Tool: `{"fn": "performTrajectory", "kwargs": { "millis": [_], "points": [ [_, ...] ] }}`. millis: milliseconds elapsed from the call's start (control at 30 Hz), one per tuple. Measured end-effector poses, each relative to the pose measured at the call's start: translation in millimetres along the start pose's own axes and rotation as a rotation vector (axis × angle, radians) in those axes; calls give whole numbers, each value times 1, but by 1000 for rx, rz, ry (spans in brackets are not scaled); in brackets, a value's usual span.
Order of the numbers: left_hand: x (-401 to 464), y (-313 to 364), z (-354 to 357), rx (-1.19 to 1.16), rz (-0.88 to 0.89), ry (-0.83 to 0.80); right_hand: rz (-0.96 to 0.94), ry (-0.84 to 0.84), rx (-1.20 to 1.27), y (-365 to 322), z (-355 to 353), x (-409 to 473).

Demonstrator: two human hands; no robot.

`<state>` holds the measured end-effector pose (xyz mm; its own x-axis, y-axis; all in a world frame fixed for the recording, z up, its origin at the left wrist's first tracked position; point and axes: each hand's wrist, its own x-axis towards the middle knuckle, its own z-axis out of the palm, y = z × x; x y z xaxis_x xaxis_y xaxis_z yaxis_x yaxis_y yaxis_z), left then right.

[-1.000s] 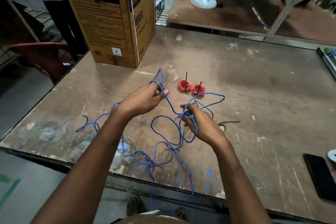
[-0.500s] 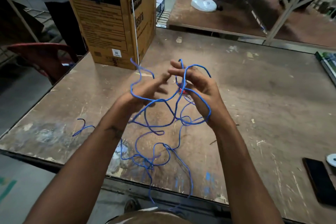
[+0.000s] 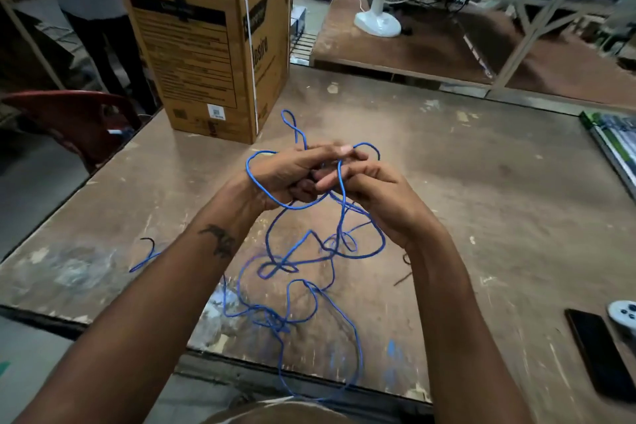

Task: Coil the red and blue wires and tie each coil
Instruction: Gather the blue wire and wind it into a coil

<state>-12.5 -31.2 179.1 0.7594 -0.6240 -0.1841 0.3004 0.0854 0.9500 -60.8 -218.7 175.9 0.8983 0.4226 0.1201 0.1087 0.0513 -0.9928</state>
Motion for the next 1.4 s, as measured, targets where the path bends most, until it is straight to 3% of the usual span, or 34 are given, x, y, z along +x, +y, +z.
{"fn": "performTrajectory", "kwargs": {
  "millis": [100,233,333,433,633,833,1000,1233,1300,1400],
  "points": [
    [3,8,7,97,93,52,-36,80,5,6,-5,-4],
    [5,30,8,154,246,172,-36,338,125,22,-15,-11],
    [5,45,0,133,299,174,-1,496,118,47,-23,-13],
    [6,52,-4,115,295,100,82,553,-185,76,-34,-13],
    [10,59,-16,89,266,40,257,448,-791,120,-54,-5],
    [7,69,-32,-45,267,4,176,600,-920,173,-60,-11],
    [12,69,-37,-172,280,4,258,596,-674,194,-61,-15],
    [24,53,-45,-363,298,63,351,160,-299,175,-23,-18],
    [28,45,-49,-434,304,80,278,157,-257,163,-9,-20],
    [28,34,-55,-539,284,33,171,285,-225,140,3,-18]
  ]
}}
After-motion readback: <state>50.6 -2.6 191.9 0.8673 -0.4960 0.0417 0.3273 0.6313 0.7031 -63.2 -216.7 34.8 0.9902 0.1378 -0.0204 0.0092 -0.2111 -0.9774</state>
